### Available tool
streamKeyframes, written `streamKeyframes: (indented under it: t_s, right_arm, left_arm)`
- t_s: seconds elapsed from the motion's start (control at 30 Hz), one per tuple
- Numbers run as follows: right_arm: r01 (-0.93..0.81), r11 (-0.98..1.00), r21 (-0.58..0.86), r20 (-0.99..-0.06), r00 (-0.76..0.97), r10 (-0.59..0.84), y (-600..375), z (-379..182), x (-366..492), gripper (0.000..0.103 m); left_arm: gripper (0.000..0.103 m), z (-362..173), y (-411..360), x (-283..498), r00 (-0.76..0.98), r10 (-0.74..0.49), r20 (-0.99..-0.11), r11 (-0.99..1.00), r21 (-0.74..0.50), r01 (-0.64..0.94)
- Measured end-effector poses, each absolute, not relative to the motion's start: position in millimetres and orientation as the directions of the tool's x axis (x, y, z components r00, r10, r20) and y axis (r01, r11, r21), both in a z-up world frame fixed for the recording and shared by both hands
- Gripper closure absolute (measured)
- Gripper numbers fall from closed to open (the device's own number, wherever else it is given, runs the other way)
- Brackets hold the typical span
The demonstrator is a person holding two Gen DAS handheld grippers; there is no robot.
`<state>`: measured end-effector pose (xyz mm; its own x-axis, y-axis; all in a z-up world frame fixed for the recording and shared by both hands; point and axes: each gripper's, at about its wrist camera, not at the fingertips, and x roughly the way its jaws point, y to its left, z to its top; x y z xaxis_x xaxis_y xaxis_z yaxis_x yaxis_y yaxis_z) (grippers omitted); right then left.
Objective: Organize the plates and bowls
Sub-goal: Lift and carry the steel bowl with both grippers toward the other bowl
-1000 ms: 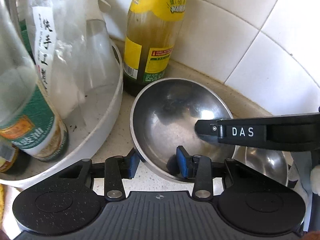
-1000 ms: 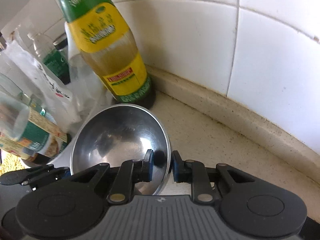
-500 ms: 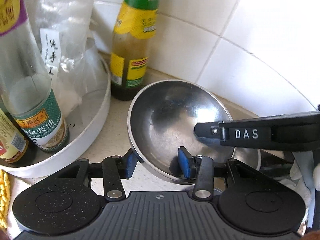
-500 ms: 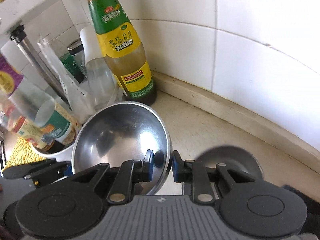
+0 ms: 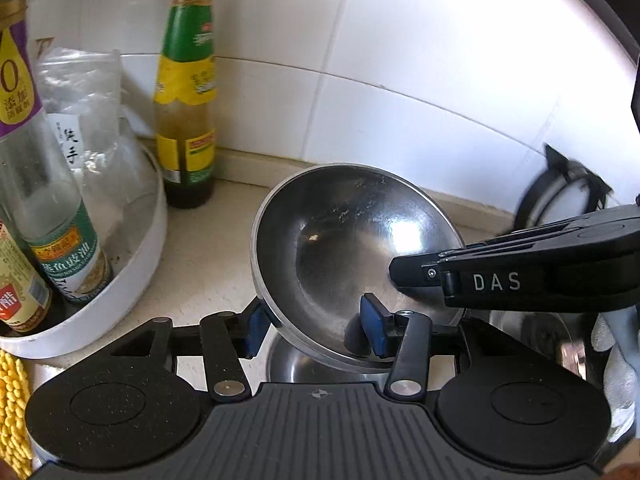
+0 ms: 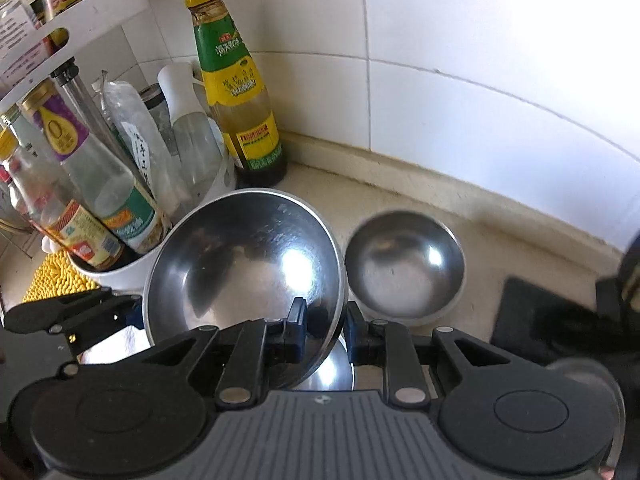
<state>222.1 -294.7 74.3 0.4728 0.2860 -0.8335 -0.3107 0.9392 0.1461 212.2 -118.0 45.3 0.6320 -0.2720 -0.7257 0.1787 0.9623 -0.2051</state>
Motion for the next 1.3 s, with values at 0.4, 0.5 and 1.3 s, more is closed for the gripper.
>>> streamKeyframes:
  t_s: [0.4,0.5,1.3]
  right_arm:
    - [-0.216,0.963,0.162,-0.864,0.440,0.244,-299,57,185,0.063]
    - [-0.207,0.964,0.165,-0.868,0.434,0.241,-297,55,182,0.063]
    - [-0.164,0.973,0.164,-0.906,0.364,0.215,-295,28,184,0.062]
  left_arm:
    - [0.045,27,-122,194,0.563,-0.321,-0.761,0.936,-0.163,0.313]
    - [0.045,25,-120,192,0.557,-0.322,-0.766,0.933,-0.157,0.324]
    - [0.043,1,-125,201,0.483,-0.335,-0.809,0.909,-0.144,0.391]
